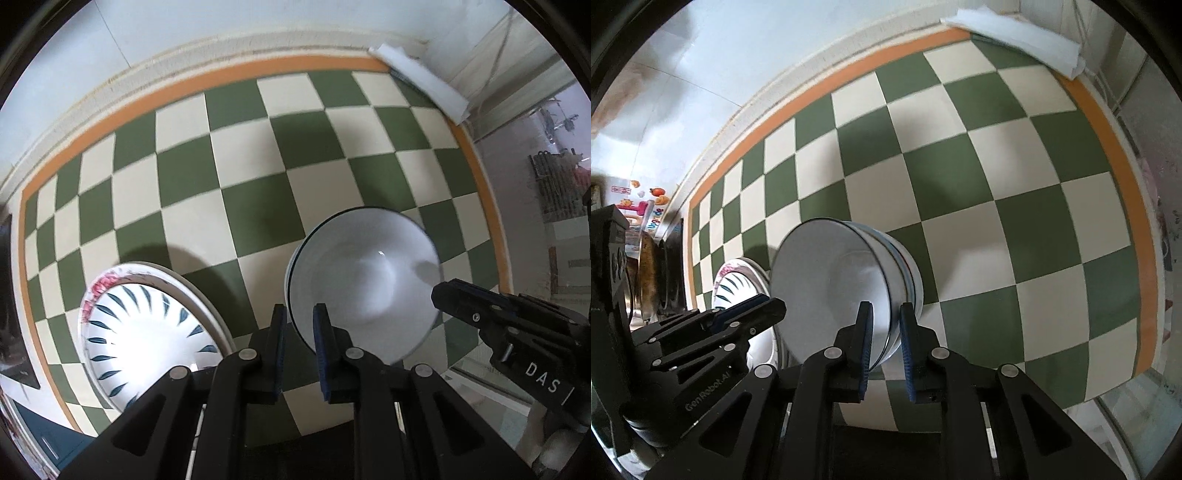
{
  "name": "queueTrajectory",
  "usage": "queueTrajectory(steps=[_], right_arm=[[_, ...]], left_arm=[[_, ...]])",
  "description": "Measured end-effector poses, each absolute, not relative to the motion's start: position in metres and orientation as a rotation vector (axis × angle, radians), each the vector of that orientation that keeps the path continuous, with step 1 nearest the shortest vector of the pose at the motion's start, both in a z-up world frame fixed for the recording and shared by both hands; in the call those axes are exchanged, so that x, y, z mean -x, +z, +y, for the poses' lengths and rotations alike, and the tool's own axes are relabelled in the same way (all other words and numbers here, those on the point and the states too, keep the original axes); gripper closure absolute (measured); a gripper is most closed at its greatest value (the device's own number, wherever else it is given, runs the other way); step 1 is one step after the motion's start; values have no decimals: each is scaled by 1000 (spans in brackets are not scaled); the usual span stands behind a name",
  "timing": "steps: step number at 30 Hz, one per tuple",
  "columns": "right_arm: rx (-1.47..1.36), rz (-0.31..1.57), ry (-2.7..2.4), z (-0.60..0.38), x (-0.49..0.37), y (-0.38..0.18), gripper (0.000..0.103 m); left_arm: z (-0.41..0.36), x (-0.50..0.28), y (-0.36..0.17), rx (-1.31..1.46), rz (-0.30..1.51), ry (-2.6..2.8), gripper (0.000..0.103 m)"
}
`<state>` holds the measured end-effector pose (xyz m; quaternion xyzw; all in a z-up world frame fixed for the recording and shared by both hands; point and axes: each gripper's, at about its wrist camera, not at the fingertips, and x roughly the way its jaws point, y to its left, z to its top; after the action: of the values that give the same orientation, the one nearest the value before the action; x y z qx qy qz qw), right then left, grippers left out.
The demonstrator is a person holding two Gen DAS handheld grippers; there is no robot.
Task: Organize plates and bowls
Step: 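Lower the three-bowl stack onto the cloth and open both grippers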
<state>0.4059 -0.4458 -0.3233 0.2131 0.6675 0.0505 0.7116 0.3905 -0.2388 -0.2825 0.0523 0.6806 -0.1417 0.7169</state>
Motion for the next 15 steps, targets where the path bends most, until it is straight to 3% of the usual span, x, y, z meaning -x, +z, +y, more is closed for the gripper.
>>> queueTrajectory(steps=[3, 5, 7, 12, 15], right_arm=[[-463, 1456, 108, -446, -397, -306, 86], [-450, 1430, 104, -446, -390, -292, 83], [-440, 1401, 94, -446, -382, -278, 70], [-436, 1341, 82, -447, -361, -244, 57], [-428, 1316, 81, -444, -350, -228, 48]], left_arm=[[-234, -385, -263, -114, 1467, -327, 88], [-231, -382, -252, -110, 1446, -336, 80], [-229, -378, -242, -107, 1426, -351, 76], [-220, -364, -220, -93, 1396, -389, 62], [-216, -357, -205, -109, 1338, -400, 41]])
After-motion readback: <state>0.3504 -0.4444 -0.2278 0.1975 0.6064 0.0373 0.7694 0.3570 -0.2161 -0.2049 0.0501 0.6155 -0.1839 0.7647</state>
